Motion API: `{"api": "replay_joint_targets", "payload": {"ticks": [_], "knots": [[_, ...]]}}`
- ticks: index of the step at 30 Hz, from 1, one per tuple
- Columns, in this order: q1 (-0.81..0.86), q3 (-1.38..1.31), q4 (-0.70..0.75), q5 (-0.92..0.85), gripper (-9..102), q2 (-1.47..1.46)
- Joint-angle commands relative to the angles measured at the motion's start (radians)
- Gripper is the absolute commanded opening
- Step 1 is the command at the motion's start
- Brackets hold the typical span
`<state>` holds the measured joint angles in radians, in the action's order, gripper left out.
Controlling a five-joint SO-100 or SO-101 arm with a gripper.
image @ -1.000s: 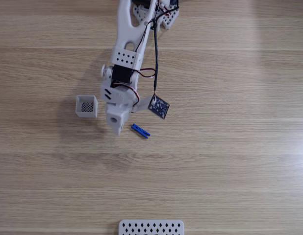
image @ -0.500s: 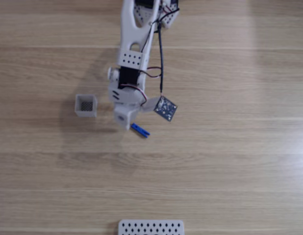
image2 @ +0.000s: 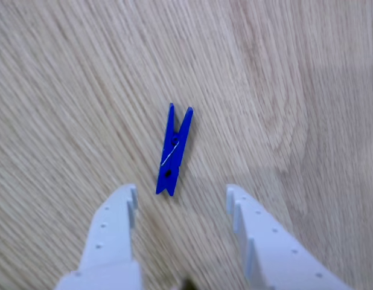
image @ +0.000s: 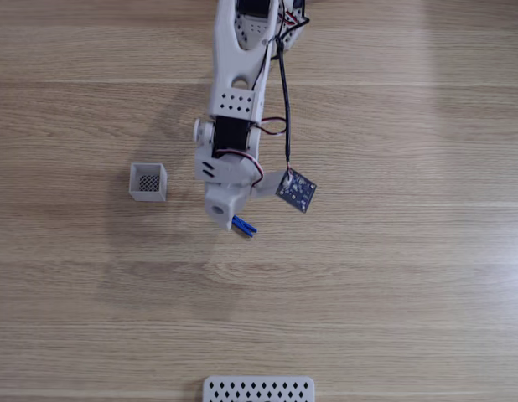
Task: Grasp a peg and put it in the crate.
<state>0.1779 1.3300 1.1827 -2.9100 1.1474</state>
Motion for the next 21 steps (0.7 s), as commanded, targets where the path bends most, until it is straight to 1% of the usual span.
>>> {"api": "replay_joint_targets", "payload": {"ticks": [1, 21], "knots": [[-0.008, -0.101, 0.003, 0.014, 26, 0.025], [-0.017, -0.101, 0.002, 0.002, 25, -0.094]]}}
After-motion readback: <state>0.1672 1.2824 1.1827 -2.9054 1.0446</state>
